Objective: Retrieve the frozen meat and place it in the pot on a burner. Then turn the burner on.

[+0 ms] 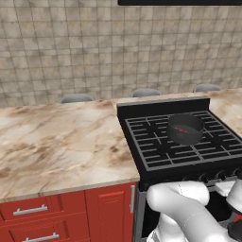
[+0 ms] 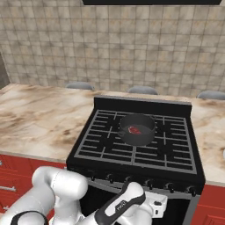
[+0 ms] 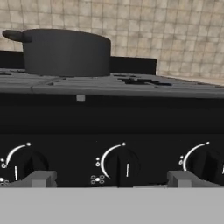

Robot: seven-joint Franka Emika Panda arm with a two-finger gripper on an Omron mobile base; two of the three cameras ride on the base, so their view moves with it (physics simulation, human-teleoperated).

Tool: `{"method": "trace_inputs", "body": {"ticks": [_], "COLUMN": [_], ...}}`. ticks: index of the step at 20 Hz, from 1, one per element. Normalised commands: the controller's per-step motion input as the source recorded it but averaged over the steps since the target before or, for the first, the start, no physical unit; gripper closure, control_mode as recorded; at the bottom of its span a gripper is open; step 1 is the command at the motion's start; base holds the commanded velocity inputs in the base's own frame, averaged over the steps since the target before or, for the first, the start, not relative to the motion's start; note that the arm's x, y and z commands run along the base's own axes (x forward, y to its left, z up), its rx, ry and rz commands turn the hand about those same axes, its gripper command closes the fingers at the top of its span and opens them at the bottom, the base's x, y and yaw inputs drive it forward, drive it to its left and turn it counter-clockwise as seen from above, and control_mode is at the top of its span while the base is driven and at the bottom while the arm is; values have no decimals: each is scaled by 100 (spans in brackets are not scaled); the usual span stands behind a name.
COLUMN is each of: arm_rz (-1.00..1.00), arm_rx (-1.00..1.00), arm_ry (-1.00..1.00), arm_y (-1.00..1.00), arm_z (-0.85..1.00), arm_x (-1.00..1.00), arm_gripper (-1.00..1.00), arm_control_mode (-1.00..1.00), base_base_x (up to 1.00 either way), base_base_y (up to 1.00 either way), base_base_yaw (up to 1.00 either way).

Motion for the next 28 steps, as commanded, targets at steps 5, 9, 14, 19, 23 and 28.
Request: {"method": "trace_inputs", "body": {"ticks": [5, 9, 14, 19, 23, 28], "arm_rz": [3, 0, 0, 0, 0, 0], "arm_rx": [0, 0, 0, 0, 0, 0], "arm_ry": [0, 0, 0, 0, 0, 0], "arm_y": [-7, -13, -7, 0, 0, -1], "arm_z": [-5, -15, -19, -14, 0, 0], "arm_x": [23, 20, 13, 5, 3, 28], "arm_gripper": [-100, -100, -100, -100, -100, -100], "arm_control_mode": [-100, -100, -100, -100, -100, -100], "base_base_x": [0, 0, 0, 0, 0, 0], "base_base_y": [0, 0, 0, 0, 0, 0], "base_base_yaw": [0, 0, 0, 0, 0, 0]}}
